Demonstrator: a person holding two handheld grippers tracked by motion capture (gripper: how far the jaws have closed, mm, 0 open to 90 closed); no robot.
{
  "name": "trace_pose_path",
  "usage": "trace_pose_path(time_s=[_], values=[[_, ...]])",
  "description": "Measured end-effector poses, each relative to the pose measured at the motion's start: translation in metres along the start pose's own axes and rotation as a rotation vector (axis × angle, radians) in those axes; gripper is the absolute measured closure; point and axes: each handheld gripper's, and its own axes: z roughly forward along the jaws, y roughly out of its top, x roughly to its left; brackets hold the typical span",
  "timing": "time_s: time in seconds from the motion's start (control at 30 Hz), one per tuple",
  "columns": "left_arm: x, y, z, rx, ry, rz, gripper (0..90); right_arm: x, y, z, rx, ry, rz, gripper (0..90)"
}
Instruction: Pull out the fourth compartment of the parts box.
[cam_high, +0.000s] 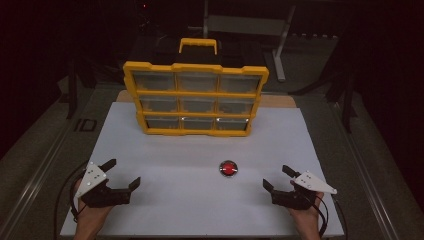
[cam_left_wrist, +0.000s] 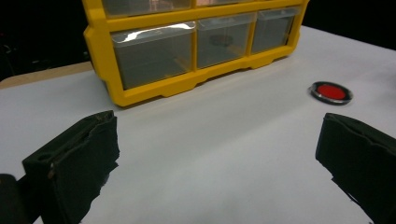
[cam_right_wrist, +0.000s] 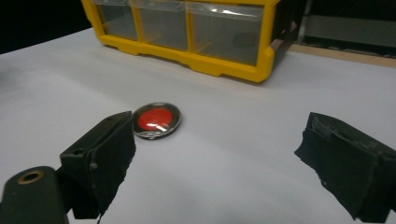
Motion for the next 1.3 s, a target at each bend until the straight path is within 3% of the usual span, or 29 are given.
trace_pose_path(time_s=[0.1,0.27,0.47,0.67,0.73,1.0,1.3], values=[[0.0,0.001,-0.001,-0.014,0.018,0.003,0.0,-0.003,-0.001,-0.002,-0.018,0.005,0.037,9.7],[-0.001,0.002,0.0,-0.011,0.037,0.03,0.0,-0.004,0.0,-0.003,-0.029,-0.003,0.049,9.8],[0.001,0.009,0.001,-0.027,0.04,0.047,0.0,-0.003,0.0,-0.002,-0.022,-0.013,0.048,9.8],[0.005,0.018,0.002,-0.063,0.026,0.014,0.0,0.0,-0.001,-0.003,-0.022,-0.016,0.046,9.7],[0.006,0.026,0.002,-0.075,0.041,0.038,0.0,0.0,-0.001,-0.005,-0.024,-0.018,0.054,9.7],[0.011,0.04,0.004,-0.108,0.053,0.056,0.0,0.0,-0.003,-0.005,-0.024,-0.02,0.048,9.7],[0.013,0.044,0.012,-0.091,0.046,0.085,0.0,0.001,-0.002,-0.003,-0.017,-0.016,0.038,9.7]])
